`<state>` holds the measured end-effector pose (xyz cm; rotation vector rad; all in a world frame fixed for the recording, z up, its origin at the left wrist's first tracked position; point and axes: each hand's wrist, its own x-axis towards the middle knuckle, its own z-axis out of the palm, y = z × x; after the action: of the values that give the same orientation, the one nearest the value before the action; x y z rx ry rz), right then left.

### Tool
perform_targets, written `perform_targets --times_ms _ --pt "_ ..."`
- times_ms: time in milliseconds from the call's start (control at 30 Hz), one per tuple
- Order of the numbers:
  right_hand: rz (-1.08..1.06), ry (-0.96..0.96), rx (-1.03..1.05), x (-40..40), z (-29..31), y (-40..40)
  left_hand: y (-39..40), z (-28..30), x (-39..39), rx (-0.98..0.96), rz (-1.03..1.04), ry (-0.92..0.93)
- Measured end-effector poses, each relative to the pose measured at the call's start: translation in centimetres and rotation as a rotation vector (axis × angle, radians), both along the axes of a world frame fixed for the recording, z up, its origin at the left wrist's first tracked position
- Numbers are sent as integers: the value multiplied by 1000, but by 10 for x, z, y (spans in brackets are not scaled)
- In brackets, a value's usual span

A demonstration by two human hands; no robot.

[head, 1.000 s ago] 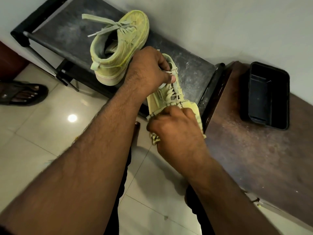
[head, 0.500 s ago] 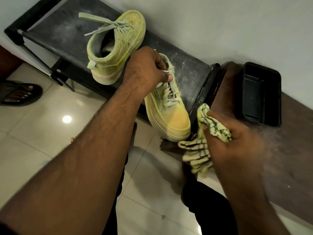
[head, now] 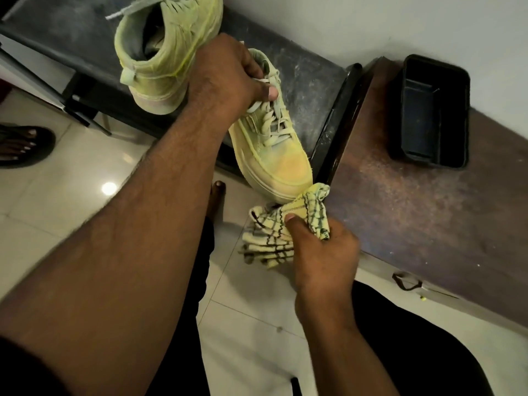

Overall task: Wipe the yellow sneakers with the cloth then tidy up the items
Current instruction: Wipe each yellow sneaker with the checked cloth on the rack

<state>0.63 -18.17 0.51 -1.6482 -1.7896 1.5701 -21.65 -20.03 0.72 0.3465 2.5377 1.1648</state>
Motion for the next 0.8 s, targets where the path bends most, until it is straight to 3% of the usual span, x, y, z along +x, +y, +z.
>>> perform_targets --times_ms 100,167,367,433,500,567,700,800 --pt "-206 162 -162 -8 -6 -8 -1 0 1 -1 -16 5" --pt "-238 172 -158 -14 -9 -15 -2 0 1 -11 -22 13" --pt "-3 104 -384 -8 2 -41 -1 0 0 -24 -21 2" --pt "-9 116 -349 -6 13 -32 -2 0 -2 -9 -23 -7" --pt "38 89 -186 -6 27 -15 -4 0 -3 3 -26 -16" --pt "217 86 147 -9 45 1 -7 2 -4 7 -38 -22" --pt "796 153 1012 -24 58 30 -10 3 -5 38 -46 -50" --pt "1224 149 1272 -37 26 49 -13 2 -6 77 -42 -69"
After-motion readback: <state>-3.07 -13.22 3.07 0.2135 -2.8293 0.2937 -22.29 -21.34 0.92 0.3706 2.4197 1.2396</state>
